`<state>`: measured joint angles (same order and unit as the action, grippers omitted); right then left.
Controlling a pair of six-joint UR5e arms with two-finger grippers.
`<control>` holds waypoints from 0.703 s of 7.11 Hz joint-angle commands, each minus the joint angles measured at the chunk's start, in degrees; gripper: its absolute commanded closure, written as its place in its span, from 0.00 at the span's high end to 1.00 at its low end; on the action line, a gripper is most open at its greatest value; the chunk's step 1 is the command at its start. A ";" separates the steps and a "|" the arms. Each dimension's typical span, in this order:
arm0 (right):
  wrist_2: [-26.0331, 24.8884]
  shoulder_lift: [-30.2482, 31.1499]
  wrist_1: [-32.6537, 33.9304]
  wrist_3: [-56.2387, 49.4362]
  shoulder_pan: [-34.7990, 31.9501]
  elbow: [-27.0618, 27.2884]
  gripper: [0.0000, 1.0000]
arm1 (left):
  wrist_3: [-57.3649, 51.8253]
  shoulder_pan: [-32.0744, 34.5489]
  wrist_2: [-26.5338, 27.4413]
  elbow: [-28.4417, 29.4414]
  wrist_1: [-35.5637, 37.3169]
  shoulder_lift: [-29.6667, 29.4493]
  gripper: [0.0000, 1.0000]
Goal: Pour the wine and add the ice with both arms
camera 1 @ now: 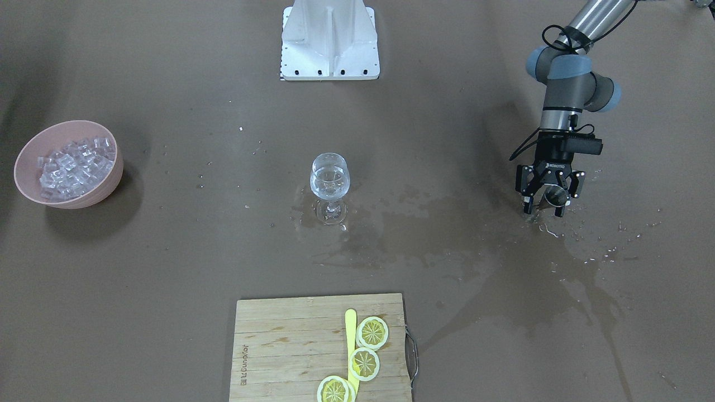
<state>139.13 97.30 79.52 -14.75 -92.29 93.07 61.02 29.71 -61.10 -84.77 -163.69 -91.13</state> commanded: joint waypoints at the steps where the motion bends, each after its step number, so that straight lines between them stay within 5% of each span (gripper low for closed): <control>1: 0.00 0.00 0.02 -0.01 0.00 0.00 1.00 | -0.03 0.00 -0.33 -0.04 -0.40 -0.01 0.27; 2: 0.00 0.00 0.02 -0.01 0.00 0.00 1.00 | -0.03 0.00 -0.42 -0.56 -0.49 -0.01 0.06; 5: 0.00 -0.09 0.02 -0.01 0.00 0.00 1.00 | -0.03 0.00 -0.86 -1.09 -4.36 -0.01 0.00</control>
<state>139.13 97.22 79.54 -14.77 -92.28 93.08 61.04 29.71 -61.87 -85.62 -167.09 -91.14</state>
